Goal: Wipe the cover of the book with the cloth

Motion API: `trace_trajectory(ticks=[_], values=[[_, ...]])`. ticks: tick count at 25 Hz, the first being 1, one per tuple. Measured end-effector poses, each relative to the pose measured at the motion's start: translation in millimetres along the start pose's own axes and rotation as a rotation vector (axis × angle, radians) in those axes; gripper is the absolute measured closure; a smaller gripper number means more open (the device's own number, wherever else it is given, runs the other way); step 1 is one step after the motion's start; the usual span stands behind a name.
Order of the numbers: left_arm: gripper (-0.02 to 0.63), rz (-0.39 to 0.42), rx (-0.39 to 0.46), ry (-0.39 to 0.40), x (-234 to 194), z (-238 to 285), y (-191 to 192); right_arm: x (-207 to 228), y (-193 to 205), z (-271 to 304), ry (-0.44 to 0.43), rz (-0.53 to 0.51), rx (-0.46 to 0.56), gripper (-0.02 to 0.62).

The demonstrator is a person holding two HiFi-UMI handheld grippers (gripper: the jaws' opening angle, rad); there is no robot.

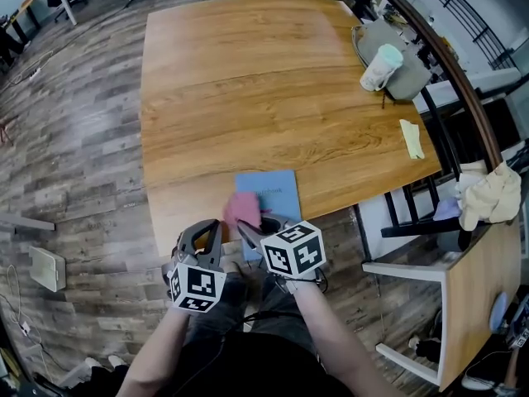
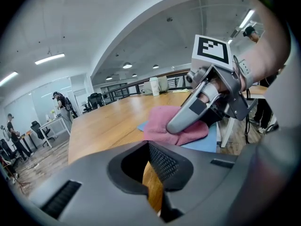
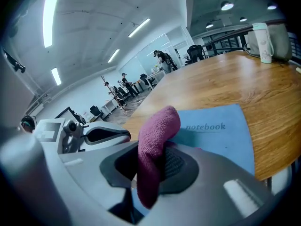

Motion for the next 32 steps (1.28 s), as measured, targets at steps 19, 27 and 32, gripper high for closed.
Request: trace_trajectory(ticks=[19,27,32], values=[[0.609,0.051,0.051,0.076,25.7,3.5,-14.1,58.6,21.0,-70.3,0.198,0.138,0.153,0.503],[0.609,0.083,0.063,0.102,32.3,7.3,-19.5,75.8,31.7,-96.0,0.275,0.183,0.216,0.503],[0.609,0.088,0.065,0.105,34.4,6.3,-18.9,75.4,31.1,-112.4,0.343,0.144,0.270,0.503]])
Point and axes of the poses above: the fingertips, and each gripper's own axes: z forward along the fingers, x to its right, y out of its underside, the point moved 8 cm from there along -z, backward along the fingers, and after that the axes turned 8 degrees about z, right-handed, at the moved point
